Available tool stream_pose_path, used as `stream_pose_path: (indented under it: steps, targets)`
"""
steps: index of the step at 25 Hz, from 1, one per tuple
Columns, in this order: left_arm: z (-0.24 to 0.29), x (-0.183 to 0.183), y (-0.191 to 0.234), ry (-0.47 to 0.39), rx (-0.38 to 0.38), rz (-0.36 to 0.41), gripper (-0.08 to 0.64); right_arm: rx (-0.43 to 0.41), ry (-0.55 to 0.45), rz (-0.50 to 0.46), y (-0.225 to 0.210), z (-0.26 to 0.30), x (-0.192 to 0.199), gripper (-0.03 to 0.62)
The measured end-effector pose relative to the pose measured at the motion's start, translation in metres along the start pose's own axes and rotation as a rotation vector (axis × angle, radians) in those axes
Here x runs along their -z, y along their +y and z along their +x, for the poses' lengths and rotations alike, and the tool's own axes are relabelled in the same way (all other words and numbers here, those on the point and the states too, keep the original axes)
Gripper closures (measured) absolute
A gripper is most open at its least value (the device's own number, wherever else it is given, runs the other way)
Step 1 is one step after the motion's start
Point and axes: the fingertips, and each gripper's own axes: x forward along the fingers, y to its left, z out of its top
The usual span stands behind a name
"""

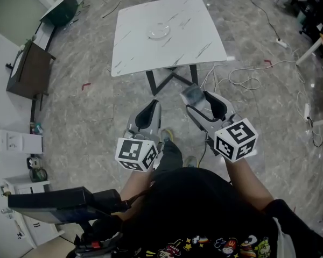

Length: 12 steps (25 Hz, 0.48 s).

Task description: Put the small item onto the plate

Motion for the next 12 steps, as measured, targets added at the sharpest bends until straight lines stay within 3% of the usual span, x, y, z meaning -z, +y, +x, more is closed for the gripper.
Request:
stream_pose_path:
  steps: [5,12]
  targets:
    - [0.017,-0.001,0.01,0.007,0.006,-0.005,0.552,0.004,0.009,0.008,-0.011,0.013,-0.003,0.282]
    - [0.064,-0.006,0.084,0.024,0.041,-0.03,0.552,0.029,0.037,0.016,-0.027,0.095,-0.021,0.281]
